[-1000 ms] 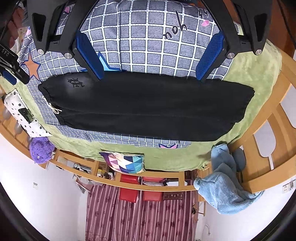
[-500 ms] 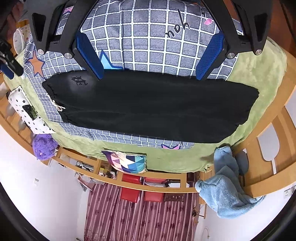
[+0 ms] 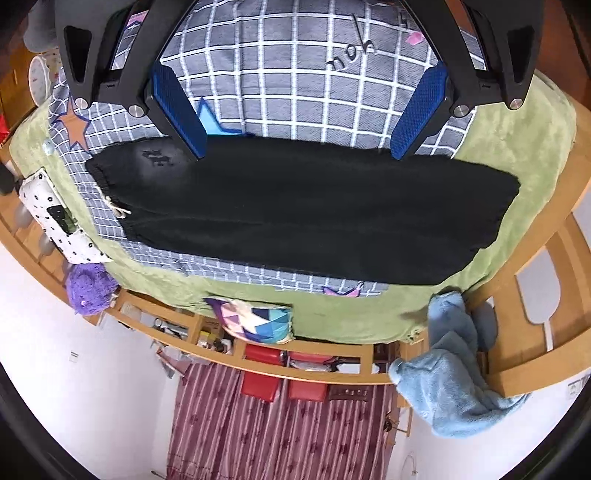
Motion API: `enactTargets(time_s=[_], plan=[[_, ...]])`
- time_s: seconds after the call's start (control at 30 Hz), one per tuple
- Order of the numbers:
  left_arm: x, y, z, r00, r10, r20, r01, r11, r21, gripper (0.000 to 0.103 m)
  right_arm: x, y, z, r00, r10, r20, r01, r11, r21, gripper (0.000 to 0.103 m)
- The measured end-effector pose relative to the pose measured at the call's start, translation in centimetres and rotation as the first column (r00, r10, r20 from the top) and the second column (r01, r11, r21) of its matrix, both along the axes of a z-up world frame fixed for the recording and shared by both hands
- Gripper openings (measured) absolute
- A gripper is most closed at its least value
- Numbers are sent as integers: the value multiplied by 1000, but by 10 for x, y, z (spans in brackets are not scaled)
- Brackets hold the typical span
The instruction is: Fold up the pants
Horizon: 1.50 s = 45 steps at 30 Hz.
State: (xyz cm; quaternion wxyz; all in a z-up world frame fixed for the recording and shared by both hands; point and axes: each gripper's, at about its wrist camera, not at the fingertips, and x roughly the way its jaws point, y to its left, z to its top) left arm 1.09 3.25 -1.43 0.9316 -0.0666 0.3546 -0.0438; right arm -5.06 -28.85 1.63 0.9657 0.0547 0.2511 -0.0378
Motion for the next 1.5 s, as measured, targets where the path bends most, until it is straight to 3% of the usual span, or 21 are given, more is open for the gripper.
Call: enactTargets(time_s=[0.17, 0.43, 0.57, 0.73, 0.87, 1.03, 1.17, 1.4, 1.5], plan=[[-3, 20, 5, 1000, 16, 21, -15, 999, -52, 100, 12, 19, -6, 1000, 25, -7, -26, 999, -29, 100], [-4, 23, 3, 996, 23, 87, -21, 999, -25, 100, 20, 18, -17, 999, 47, -18, -47, 999, 4, 100], [1, 29, -5, 998, 29, 50, -26, 997, -67, 98, 26, 11, -18, 999, 34, -20, -34, 999, -8, 99], [6, 37, -25, 999, 48, -11, -48, 998, -26, 89, 40, -3, -33, 999, 18, -44, -19, 999, -28, 90], [16, 60, -37, 995, 79, -56, -84, 992, -91, 87, 60, -11, -53, 992, 73, -101, -72, 997, 8, 78], [30, 83, -60, 988, 117, -102, -130, 982, -135, 85, 83, -17, -86, 977, 115, -178, -111, 993, 34, 70], [44, 102, -82, 979, 147, -142, -172, 968, -185, 85, 97, -29, -115, 975, 68, -209, -59, 997, 50, 64], [73, 135, -125, 955, 185, -234, -246, 931, -270, 84, 114, -65, -158, 969, -7, -245, 47, 986, 158, 52], [88, 142, -147, 944, 180, -278, -267, 911, -315, 75, 123, -85, -179, 956, -37, -290, 106, 968, 227, 50]])
